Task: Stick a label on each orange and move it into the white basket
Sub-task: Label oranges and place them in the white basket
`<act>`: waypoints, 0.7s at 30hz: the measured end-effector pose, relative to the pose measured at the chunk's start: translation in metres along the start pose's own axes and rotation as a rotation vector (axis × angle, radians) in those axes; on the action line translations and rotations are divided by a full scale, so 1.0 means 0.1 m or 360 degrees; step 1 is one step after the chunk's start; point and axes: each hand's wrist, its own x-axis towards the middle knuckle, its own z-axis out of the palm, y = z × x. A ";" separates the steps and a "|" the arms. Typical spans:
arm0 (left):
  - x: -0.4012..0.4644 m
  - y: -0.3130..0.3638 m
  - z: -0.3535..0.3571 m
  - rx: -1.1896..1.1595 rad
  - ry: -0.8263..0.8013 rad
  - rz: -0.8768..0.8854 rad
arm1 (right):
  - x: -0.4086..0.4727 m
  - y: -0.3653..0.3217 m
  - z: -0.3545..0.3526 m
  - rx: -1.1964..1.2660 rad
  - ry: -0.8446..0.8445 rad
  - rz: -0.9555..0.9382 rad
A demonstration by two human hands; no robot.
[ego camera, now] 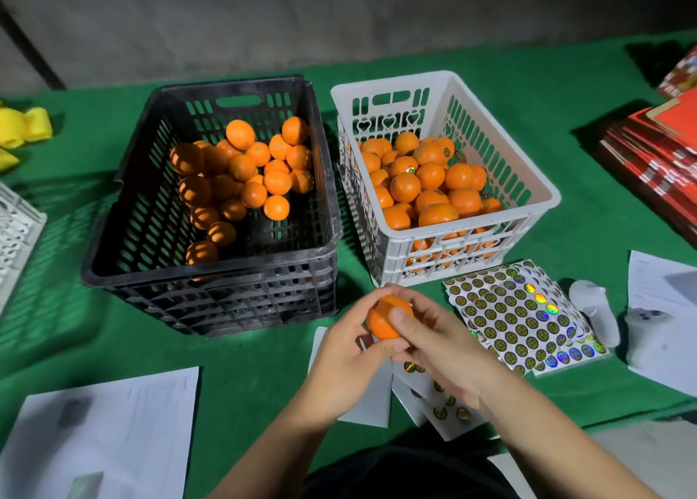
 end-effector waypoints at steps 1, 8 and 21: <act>-0.01 0.01 0.00 -0.0037 0.0012 0.0007 | 0.00 -0.01 0.02 0.0007 0.0022 -0.0036; 0.06 0.15 0.04 -0.0081 0.0081 0.0098 | 0.02 -0.08 0.08 0.0439 -0.0080 -0.0109; 0.48 0.68 -1.01 0.1197 0.0616 0.0419 | 1.04 -1.32 -0.66 -0.1073 0.0977 -0.0383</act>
